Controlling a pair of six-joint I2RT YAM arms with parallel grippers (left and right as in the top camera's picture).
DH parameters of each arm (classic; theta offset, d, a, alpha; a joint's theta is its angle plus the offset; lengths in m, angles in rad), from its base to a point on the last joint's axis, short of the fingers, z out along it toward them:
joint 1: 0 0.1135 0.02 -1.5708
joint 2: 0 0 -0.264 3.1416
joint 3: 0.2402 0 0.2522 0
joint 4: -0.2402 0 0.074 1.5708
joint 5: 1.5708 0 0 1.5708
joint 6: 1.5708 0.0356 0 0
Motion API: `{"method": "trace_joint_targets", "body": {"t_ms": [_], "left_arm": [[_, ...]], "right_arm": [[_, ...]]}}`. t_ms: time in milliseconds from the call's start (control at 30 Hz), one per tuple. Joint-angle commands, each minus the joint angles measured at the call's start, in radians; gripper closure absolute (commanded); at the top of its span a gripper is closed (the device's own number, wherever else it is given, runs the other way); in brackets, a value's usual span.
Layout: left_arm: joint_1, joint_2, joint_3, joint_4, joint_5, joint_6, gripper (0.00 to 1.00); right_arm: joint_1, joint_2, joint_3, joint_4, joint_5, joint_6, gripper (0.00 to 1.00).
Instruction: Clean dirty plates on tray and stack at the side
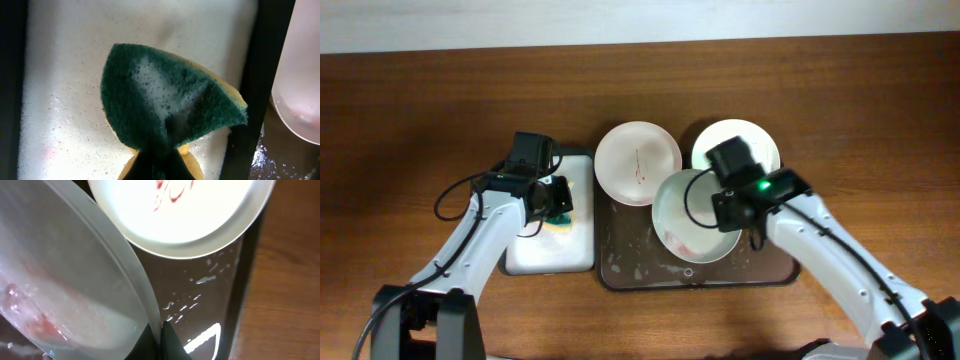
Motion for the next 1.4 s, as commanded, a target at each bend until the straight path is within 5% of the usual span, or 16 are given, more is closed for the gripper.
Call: {"method": "trace_joint_targets", "body": {"t_ms": [0,800,1267,1367], "left_arm": [[0.006,0.005,0.0,0.003,-0.007,0.015,1.0],[0.006,0.005,0.0,0.004,-0.006,0.015,1.0],[0.006,0.005,0.0,0.004,-0.006,0.016,1.0],[0.006,0.005,0.0,0.003,-0.006,0.016,1.0]], "right_arm": [[0.087,-0.02,0.029,0.005,0.206,0.05,0.96],[0.385,-0.021,0.135,-0.067,0.743,0.05,0.96],[0.389,-0.021,0.135,-0.048,0.75,0.052,0.96],[0.349,-0.021,0.135,-0.044,0.708,0.142,0.96]]}}
